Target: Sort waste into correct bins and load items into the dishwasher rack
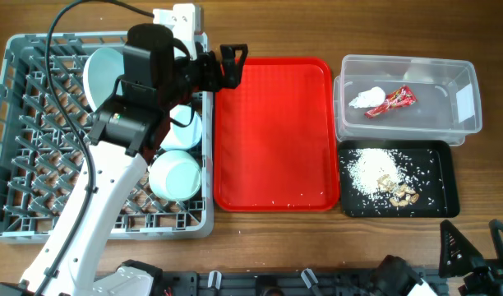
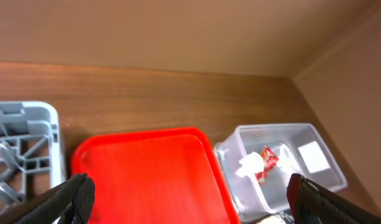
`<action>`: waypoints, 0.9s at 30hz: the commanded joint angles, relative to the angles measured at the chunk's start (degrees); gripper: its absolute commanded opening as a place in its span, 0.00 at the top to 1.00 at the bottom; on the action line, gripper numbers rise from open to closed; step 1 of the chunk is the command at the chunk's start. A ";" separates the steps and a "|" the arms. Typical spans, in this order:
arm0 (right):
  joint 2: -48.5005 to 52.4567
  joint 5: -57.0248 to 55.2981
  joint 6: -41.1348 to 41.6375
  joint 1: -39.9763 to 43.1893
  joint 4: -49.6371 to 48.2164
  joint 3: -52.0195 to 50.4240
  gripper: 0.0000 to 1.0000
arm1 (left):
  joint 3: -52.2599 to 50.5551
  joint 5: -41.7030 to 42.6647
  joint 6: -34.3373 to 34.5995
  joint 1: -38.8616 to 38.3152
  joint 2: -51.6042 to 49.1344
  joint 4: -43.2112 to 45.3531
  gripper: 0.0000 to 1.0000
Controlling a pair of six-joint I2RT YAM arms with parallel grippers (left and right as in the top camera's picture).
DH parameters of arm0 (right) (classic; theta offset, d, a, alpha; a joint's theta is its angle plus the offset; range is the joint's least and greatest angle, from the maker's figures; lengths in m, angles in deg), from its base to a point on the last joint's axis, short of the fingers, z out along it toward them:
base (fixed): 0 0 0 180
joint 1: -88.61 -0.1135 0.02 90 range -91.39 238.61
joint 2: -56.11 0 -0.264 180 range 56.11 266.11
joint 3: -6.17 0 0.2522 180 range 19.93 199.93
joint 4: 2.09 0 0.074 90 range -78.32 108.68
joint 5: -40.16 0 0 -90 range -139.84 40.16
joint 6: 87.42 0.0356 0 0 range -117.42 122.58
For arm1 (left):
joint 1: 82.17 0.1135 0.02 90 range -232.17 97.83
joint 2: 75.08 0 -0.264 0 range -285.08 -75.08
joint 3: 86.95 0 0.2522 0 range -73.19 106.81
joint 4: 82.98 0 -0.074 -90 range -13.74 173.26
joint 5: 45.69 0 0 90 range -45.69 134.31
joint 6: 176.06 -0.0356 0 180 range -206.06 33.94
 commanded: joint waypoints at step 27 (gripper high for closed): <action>-0.70 -0.72 0.39 0.02 0.02 0.02 0.00 | 0.55 -7.28 0.39 11.56 49.27 -33.79 0.00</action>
